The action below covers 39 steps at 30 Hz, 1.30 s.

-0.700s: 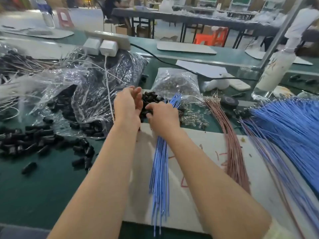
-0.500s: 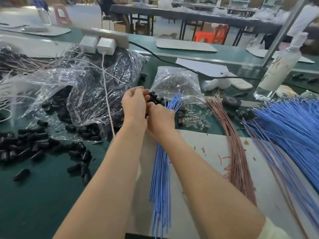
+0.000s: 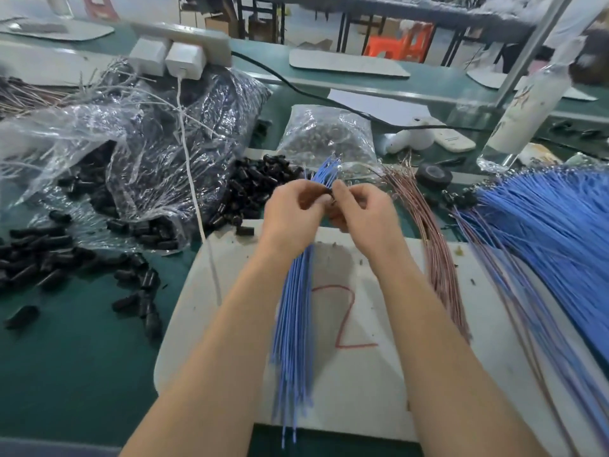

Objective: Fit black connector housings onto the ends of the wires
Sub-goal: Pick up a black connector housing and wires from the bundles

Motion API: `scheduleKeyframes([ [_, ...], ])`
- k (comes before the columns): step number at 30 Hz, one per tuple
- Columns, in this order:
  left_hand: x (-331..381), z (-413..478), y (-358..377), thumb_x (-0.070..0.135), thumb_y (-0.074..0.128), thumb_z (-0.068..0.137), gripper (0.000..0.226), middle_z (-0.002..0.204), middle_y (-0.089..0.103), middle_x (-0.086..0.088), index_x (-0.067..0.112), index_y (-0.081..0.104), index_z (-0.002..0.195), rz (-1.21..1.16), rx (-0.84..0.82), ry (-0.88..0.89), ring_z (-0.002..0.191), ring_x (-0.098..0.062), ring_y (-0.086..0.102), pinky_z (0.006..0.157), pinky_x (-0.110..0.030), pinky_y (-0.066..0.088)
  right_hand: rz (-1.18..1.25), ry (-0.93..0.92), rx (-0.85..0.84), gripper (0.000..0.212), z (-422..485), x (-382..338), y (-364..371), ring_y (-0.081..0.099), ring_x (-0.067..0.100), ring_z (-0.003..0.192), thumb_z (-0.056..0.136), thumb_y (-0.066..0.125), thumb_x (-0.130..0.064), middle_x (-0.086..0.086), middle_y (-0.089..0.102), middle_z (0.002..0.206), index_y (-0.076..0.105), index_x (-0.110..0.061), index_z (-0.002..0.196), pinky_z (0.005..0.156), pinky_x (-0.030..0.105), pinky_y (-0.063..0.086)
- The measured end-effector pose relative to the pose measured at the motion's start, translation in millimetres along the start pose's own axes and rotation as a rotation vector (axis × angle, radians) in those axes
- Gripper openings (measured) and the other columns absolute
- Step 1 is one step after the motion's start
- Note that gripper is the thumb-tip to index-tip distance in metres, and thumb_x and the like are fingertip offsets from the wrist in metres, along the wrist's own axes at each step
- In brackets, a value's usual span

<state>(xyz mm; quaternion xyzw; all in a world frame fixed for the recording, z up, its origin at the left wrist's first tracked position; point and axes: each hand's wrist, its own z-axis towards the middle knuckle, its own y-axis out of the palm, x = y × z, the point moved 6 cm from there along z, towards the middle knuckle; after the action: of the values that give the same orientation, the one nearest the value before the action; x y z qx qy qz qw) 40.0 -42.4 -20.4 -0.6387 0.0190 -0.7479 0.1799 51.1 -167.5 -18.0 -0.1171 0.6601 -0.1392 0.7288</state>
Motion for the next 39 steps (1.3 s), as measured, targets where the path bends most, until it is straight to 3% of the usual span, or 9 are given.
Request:
scheduleKeyframes([
  [4,-43,2,-23,0.016,0.058,0.091,0.005,0.101,0.063,-0.004,0.019,0.053,0.093,-0.330,0.377,-0.309,0.098,-0.020,0.063,0.082,-0.035,0.055,-0.618,-0.078,-0.096,0.037,-6,-1,26,0.060,0.030,0.097,0.089,0.060,-0.045,0.010,0.065,0.100,0.058,-0.009,0.100,0.079,0.034,0.044],
  [8,-55,16,-11,0.014,0.051,0.094,0.003,0.099,0.062,-0.008,0.016,0.049,0.094,-0.427,0.306,-0.395,0.077,-0.014,0.059,0.068,-0.032,0.049,-0.800,-0.070,-0.168,0.037,-11,-2,54,0.059,0.034,0.102,0.089,0.061,-0.037,0.015,0.060,0.112,0.050,-0.007,0.108,0.069,0.032,0.036],
  [12,-48,10,-32,0.011,0.051,0.095,0.012,0.099,0.067,-0.007,0.021,0.048,0.089,-0.212,0.228,-0.201,0.090,-0.017,0.065,0.080,-0.032,0.053,-0.654,0.024,-0.221,0.017,3,2,49,0.060,0.033,0.097,0.087,0.063,-0.018,0.015,0.063,0.097,0.056,-0.005,0.096,0.069,0.028,0.040],
  [16,-39,-1,-73,0.016,0.052,0.096,0.008,0.090,0.072,0.007,0.024,0.052,0.095,-0.109,0.078,-0.128,0.083,-0.003,0.069,0.066,-0.016,0.053,-0.405,0.142,-0.246,0.017,15,15,26,0.068,0.030,0.074,0.085,0.066,-0.016,0.017,0.070,0.078,0.067,0.000,0.082,0.073,0.039,0.057],
  [19,-29,0,-86,0.014,0.052,0.096,0.007,0.088,0.072,0.006,0.021,0.053,0.096,-0.173,0.167,-0.130,0.079,-0.004,0.069,0.056,-0.009,0.049,-0.202,0.195,-0.230,0.019,15,22,16,0.065,0.014,0.050,0.088,0.067,-0.019,0.012,0.069,0.065,0.068,-0.003,0.077,0.060,0.027,0.059],
  [24,1,9,-11,0.012,0.058,0.092,0.009,0.094,0.065,0.002,0.020,0.055,0.090,-0.241,0.107,-0.106,0.092,-0.012,0.063,0.087,-0.030,0.054,-0.254,0.103,-0.159,0.021,16,18,-1,0.059,0.019,0.057,0.090,0.063,-0.024,0.007,0.066,0.067,0.062,-0.014,0.072,0.058,0.031,0.051],
  [28,-3,4,31,0.008,0.053,0.094,0.010,0.107,0.062,-0.007,0.016,0.055,0.089,-0.598,-0.184,-0.259,0.100,-0.019,0.060,0.093,-0.034,0.049,0.504,0.072,-0.104,0.009,11,3,-26,0.050,0.007,0.043,0.095,0.056,-0.013,0.002,0.067,0.065,0.055,-0.012,0.086,0.041,0.017,0.041],
  [32,-5,-6,34,0.007,0.048,0.094,0.007,0.118,0.065,-0.014,0.012,0.053,0.092,-0.834,-0.498,-0.340,0.095,-0.025,0.066,0.087,-0.034,0.055,0.665,-0.065,0.247,0.009,13,0,-56,0.054,0.007,0.045,0.097,0.053,-0.012,-0.001,0.067,0.065,0.051,-0.017,0.090,0.044,0.017,0.044],
  [39,-10,-16,40,0.010,0.051,0.096,0.003,0.096,0.072,-0.010,0.011,0.048,0.099,-0.530,-0.576,-0.325,0.060,-0.011,0.062,0.058,-0.021,0.052,0.772,-0.022,0.572,0.008,11,19,-76,0.057,0.008,0.052,0.097,0.049,-0.006,0.000,0.062,0.072,0.047,-0.012,0.094,0.055,0.020,0.049],
])
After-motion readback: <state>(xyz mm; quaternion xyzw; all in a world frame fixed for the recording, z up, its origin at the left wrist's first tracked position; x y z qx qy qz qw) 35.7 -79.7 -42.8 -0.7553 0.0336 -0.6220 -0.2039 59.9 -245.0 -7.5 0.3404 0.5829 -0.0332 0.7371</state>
